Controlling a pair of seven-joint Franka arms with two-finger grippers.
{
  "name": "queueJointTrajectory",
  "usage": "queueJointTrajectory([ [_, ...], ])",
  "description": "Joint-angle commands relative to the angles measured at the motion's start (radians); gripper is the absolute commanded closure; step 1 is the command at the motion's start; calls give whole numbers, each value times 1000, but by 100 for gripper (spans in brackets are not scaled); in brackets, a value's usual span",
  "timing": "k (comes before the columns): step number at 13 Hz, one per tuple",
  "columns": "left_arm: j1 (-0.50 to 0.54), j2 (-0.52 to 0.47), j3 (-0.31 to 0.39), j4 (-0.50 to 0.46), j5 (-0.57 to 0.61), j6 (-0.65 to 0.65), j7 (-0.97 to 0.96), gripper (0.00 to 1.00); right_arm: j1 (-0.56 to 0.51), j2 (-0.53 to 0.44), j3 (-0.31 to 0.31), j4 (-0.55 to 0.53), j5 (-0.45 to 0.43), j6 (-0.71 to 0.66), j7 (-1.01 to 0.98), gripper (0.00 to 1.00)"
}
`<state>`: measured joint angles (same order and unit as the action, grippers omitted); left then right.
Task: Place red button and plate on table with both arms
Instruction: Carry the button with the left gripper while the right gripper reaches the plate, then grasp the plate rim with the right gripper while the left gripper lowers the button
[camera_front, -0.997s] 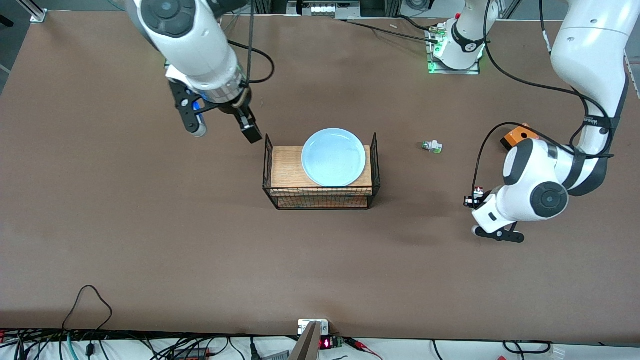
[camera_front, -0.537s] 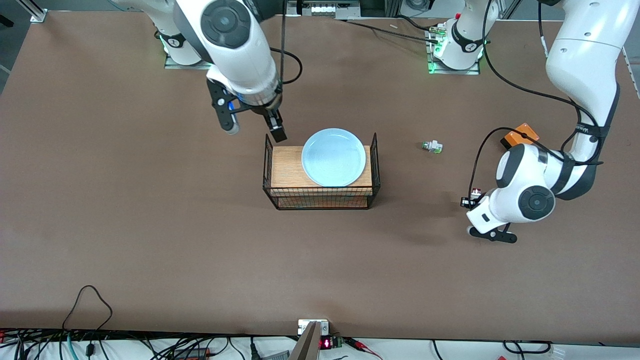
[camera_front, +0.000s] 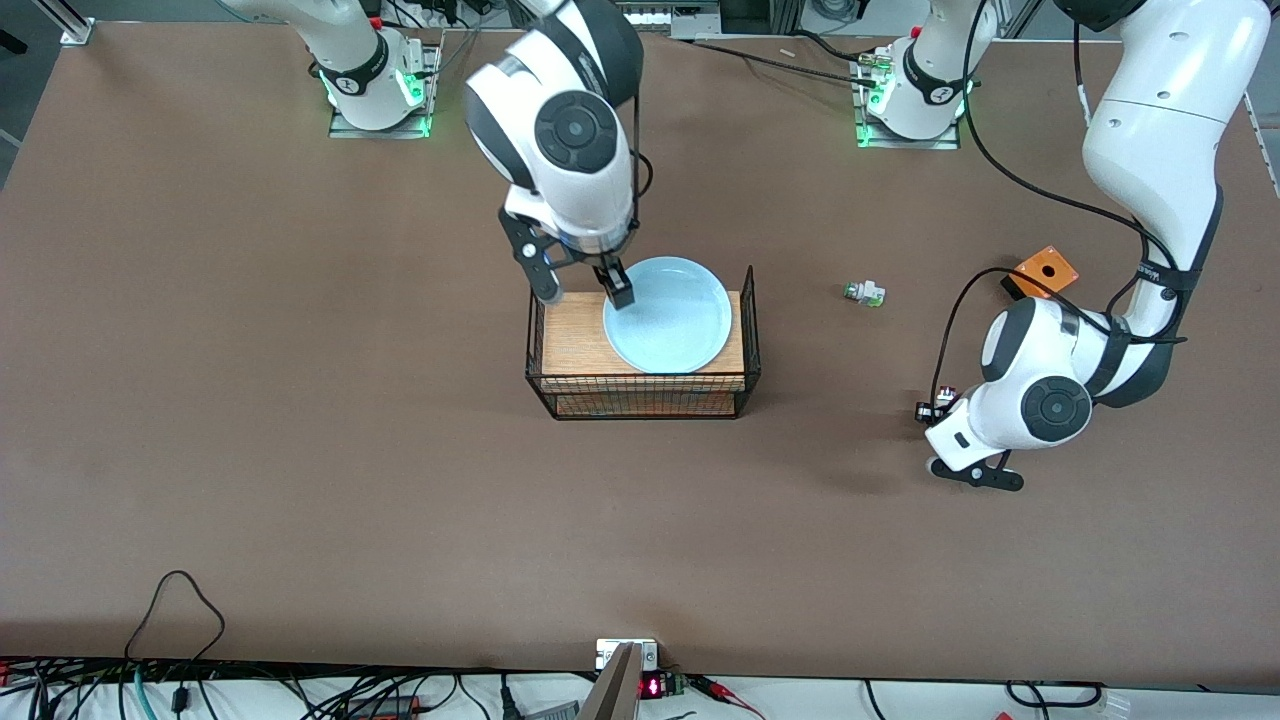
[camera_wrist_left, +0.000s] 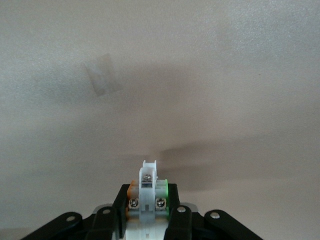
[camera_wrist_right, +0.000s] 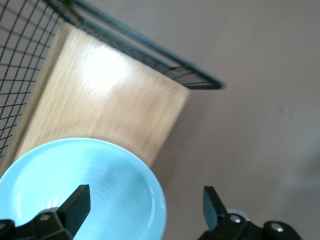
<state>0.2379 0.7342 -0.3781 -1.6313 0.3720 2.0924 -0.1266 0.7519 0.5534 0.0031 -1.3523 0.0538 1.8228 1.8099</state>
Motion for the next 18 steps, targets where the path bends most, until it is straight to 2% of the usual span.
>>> queueJointTrajectory([
  [1,6,4,-5,-7,27,14,-13,71,1,59,-5,32,-17,36,-35,0],
  [2,4,4,-7,-7,27,11,-13,50,0,71,-5,32,-28,45,-56,0],
  [3,4,2,-7,-5,27,8,-10,1,-3,86,-5,32,-50,67,-98,0],
  [7,0,-35,-16,13,25,-26,-10,0,-2,103,-5,32,-54,108,-109,9],
  [8,1,-44,-18,14,25,-29,-7,0,0,106,-5,30,-52,110,-106,14],
  [10,1,-97,-25,19,10,-96,-2,0,0,106,-5,30,-45,110,-110,34],
  [11,10,-116,-51,28,7,-136,-4,0,0,106,-5,30,-42,110,-110,37],
  [12,9,-124,-74,59,2,-165,-8,0,0,106,-5,30,-34,110,-110,42],
  [14,-2,-141,-114,132,2,-274,-14,0,0,106,-5,30,-11,110,-110,69],
  [16,-2,-147,-153,214,7,-380,-13,0,0,106,-3,28,14,110,-113,89],
  [17,-2,-151,-159,238,2,-402,-7,0,1,106,-3,28,29,110,-113,97],
  [18,-2,-163,-172,267,1,-411,-4,0,0,108,-3,27,52,110,-116,100],
])
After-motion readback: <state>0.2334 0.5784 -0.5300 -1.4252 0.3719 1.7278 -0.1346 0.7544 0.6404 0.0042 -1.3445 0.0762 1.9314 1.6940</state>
